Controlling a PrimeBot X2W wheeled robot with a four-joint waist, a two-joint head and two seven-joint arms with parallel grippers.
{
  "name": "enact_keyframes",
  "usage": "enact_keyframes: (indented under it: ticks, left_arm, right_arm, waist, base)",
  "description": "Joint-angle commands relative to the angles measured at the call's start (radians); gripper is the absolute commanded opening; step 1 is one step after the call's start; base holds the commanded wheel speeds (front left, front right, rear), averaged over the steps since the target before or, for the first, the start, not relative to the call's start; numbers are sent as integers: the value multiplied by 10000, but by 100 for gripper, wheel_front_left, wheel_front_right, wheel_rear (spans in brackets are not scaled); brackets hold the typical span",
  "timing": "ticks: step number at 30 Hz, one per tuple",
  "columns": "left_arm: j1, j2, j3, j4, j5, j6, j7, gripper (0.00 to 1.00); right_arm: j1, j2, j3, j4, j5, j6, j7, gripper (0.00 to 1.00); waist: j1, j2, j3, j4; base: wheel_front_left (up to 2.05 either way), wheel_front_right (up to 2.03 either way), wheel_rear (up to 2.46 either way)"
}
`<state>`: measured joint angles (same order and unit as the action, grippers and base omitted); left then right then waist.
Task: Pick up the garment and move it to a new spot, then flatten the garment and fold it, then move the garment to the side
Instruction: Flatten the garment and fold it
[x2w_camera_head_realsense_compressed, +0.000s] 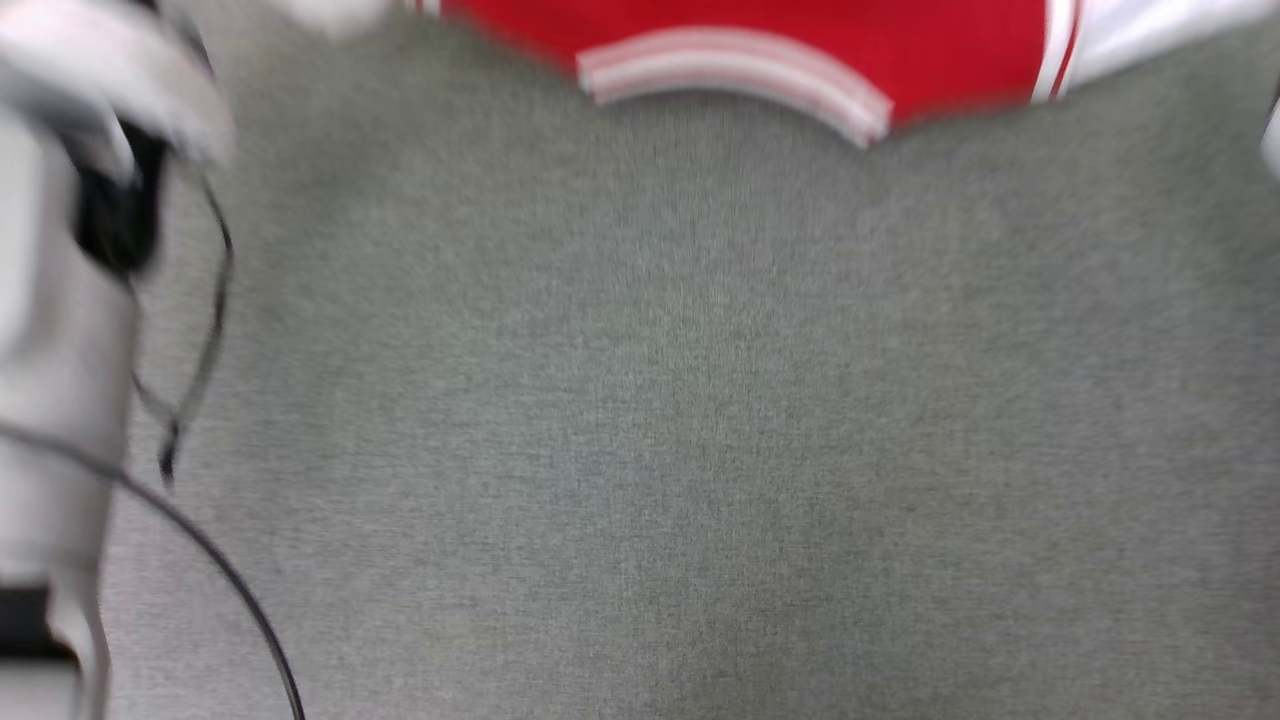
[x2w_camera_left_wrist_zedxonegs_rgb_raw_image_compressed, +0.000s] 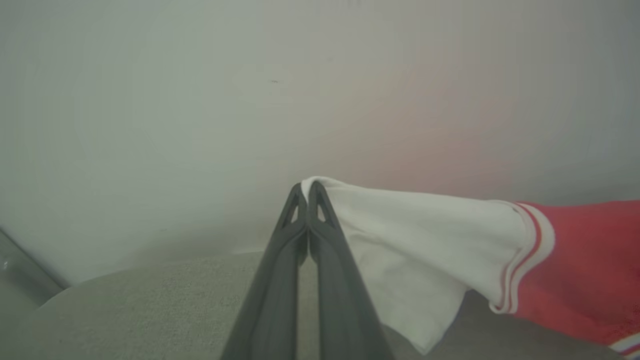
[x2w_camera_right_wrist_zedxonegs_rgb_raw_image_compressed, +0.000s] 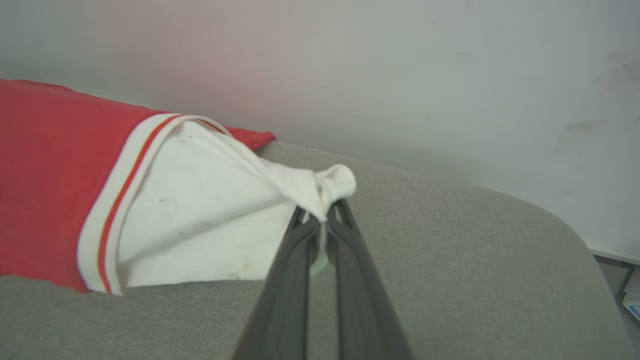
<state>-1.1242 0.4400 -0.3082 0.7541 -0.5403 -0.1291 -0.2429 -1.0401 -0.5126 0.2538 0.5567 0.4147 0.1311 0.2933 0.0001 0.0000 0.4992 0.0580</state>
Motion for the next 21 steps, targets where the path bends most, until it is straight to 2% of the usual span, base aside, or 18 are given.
enact_keyframes:
  ticks: [1,7,10,14,21]
  left_arm:
    - [925,80,-136,5,-105,0,-82,0]
    - [3533,480,-535,-372,-420,4,349,0]
    - [4664,989,-798,-615,-279,9,555,0]
    - [6010,1380,-906,-968,-462,10,813,0]
    - [7988,1759,-1132,-2062,-777,169,1491,0]
  right_arm:
    - [762,-147,169,-12,209,-8,197,0]
    - [2774,-424,457,-182,998,-10,740,0]
    - [3628,-546,375,-277,1325,-13,816,0]
    - [4663,-668,249,-507,1583,-13,777,0]
    - [6190,-862,-25,-1110,2190,-13,1092,0]
  waist:
    - [-1,0,-913,8]
    - [-1,0,-2073,-109]
    - [-1,0,-2567,-180]
    - [-1,0,-3151,-264]
    - [-1,0,-3826,-372]
  base:
    - [0,0,0]
    - [0,0,0]
    - [0,0,0]
    - [0,0,0]
    - [0,0,0]
